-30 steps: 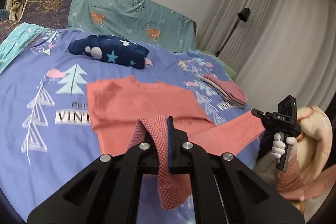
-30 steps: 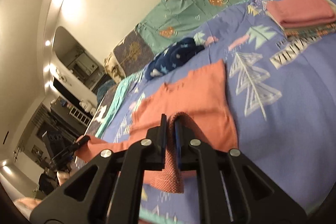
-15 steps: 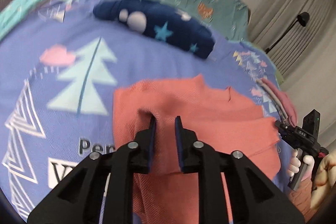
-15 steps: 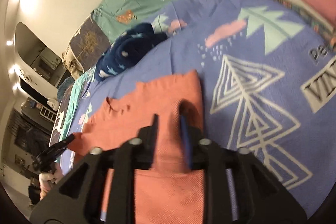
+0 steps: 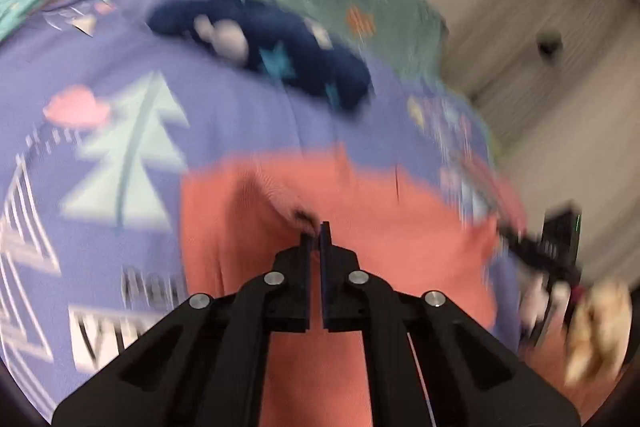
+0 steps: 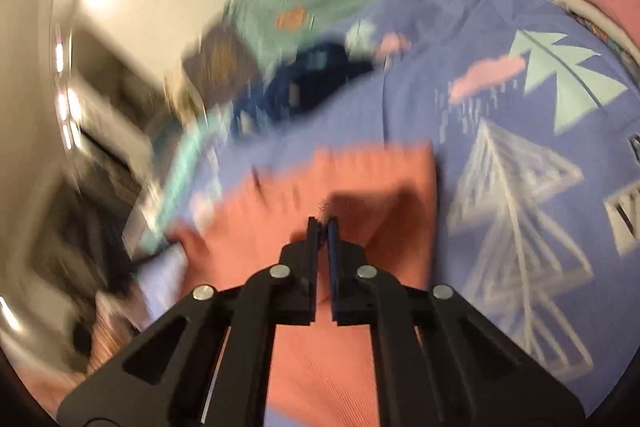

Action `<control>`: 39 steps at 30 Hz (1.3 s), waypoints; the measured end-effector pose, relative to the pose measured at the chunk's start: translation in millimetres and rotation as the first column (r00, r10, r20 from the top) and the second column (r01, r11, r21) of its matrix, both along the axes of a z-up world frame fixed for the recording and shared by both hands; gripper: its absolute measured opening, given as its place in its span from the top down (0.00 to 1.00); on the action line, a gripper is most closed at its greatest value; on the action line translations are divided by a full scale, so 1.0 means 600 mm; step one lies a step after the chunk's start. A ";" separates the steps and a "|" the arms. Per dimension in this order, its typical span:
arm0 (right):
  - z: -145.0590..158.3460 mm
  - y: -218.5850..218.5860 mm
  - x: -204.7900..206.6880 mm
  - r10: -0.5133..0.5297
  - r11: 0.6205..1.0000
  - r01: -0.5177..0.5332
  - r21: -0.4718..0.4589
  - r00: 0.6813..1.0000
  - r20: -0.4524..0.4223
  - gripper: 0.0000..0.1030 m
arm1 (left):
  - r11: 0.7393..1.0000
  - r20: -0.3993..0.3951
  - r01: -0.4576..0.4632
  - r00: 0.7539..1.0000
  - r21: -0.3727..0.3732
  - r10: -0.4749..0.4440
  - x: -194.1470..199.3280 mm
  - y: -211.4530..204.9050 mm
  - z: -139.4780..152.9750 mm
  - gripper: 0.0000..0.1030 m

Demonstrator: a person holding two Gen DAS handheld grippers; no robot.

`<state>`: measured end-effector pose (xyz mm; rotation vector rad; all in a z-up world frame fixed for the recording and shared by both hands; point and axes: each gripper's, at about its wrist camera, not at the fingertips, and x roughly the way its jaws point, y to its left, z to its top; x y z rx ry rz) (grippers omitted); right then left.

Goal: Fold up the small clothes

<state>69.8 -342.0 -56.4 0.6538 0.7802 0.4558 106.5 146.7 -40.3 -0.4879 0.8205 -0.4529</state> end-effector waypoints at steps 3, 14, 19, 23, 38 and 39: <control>0.000 -0.032 0.049 -0.192 0.981 0.191 -0.029 0.981 -0.038 0.79 | 0.980 0.058 -0.195 0.980 0.033 0.192 0.036 0.028 0.014 0.68; -0.040 0.005 0.077 -0.067 0.979 0.056 -0.198 0.997 -0.047 0.54 | 0.968 -0.068 -0.054 0.995 0.245 0.073 0.081 -0.008 -0.062 0.40; -0.059 0.024 0.127 -0.056 0.971 0.036 -0.236 0.995 -0.077 0.96 | 0.972 -0.012 -0.058 0.998 0.228 0.062 0.097 -0.017 -0.052 0.98; -0.032 0.026 0.111 -0.070 0.971 0.067 -0.228 0.998 -0.003 0.93 | 0.925 0.128 -0.108 0.990 0.365 0.065 0.067 -0.033 -0.002 0.91; -0.066 -0.065 -0.061 -0.103 0.927 0.065 -0.369 0.991 -0.083 0.77 | 0.808 0.023 0.318 0.925 0.496 -0.379 -0.144 -0.372 0.015 0.51; -0.066 -0.067 -0.079 -0.100 0.924 0.064 -0.376 0.992 -0.076 0.77 | 0.796 0.008 0.349 0.914 0.495 -0.406 -0.153 -0.400 0.011 0.48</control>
